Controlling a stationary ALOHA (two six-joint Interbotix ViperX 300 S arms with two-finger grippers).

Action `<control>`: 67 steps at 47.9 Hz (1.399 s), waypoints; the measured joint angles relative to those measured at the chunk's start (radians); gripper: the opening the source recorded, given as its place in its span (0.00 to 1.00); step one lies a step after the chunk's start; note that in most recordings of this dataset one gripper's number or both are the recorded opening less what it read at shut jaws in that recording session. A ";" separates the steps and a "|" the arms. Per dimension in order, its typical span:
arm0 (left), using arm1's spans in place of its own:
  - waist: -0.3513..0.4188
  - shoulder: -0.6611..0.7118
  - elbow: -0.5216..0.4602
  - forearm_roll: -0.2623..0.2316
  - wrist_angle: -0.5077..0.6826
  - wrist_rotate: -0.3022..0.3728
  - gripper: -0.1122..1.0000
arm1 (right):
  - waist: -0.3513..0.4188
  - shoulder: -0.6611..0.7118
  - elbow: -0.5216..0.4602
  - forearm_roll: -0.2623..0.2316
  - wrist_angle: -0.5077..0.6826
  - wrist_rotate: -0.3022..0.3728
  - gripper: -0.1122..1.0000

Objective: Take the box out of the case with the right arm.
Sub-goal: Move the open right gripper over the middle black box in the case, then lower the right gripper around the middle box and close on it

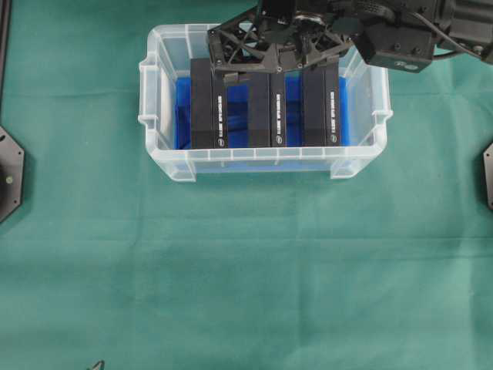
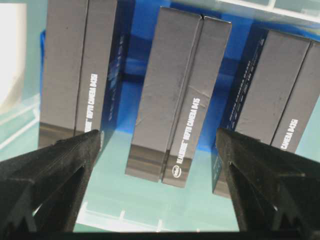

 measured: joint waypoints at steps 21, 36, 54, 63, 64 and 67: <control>0.000 -0.002 0.000 0.000 0.000 0.000 0.10 | 0.000 -0.002 0.000 0.000 0.000 0.000 0.94; 0.000 0.000 0.000 0.000 0.000 0.000 0.10 | 0.000 -0.002 -0.002 0.000 0.002 0.000 0.94; 0.000 -0.002 -0.002 0.000 -0.002 0.000 0.10 | 0.000 0.011 0.000 0.000 0.002 -0.002 0.94; 0.002 -0.002 0.000 0.000 0.000 0.000 0.10 | 0.000 0.015 0.000 0.000 0.002 -0.002 0.94; 0.000 -0.002 0.000 0.000 -0.002 0.000 0.10 | 0.000 0.015 0.000 0.000 0.000 0.000 0.94; 0.000 0.000 -0.002 -0.002 0.000 0.000 0.10 | 0.000 0.018 0.006 0.000 0.000 0.000 0.94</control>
